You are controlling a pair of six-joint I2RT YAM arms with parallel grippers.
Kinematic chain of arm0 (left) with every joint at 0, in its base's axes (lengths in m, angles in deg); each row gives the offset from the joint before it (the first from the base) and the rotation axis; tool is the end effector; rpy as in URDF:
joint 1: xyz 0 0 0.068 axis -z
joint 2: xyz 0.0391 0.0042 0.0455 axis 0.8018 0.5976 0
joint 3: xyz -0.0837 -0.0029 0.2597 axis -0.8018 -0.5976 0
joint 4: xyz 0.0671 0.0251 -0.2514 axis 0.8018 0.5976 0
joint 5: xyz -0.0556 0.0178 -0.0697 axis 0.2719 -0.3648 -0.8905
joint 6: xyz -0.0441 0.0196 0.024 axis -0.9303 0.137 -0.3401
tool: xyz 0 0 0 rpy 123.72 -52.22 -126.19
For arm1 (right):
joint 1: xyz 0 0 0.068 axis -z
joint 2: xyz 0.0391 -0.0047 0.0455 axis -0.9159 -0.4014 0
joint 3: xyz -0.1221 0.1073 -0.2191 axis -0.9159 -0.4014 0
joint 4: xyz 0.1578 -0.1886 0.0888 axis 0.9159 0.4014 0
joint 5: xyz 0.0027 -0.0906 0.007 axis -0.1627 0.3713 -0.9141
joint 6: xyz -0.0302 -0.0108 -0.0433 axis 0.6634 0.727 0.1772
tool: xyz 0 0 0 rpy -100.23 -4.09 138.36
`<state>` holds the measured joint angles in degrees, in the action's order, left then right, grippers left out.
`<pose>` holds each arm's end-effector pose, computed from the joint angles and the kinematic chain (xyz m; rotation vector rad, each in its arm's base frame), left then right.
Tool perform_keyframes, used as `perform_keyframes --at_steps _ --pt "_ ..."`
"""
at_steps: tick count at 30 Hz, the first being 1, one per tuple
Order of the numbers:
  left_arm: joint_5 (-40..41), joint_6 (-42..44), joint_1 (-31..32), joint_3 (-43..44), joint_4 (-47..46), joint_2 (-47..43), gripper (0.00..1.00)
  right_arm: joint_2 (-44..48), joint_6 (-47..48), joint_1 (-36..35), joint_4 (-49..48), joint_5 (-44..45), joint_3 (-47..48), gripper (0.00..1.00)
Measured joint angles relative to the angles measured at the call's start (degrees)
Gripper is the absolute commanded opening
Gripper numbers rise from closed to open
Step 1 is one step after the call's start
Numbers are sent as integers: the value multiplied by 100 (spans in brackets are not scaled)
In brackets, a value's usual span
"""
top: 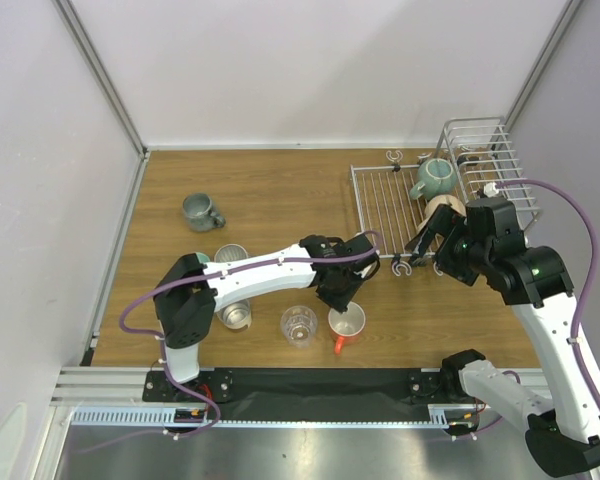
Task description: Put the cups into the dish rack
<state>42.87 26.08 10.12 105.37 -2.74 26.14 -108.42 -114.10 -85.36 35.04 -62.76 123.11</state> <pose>0.1697 -0.3378 0.2367 0.9290 2.7182 -0.3146 0.1354 0.0459 0.3918 0.4825 2.3483 0.4871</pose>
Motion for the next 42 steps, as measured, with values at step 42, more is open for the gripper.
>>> perform_keyframes --at_steps 42 --pt "-3134 -1961 -2592 168 -4341 -2879 0 -389 -2771 -26 -5187 -4868 -409 96"
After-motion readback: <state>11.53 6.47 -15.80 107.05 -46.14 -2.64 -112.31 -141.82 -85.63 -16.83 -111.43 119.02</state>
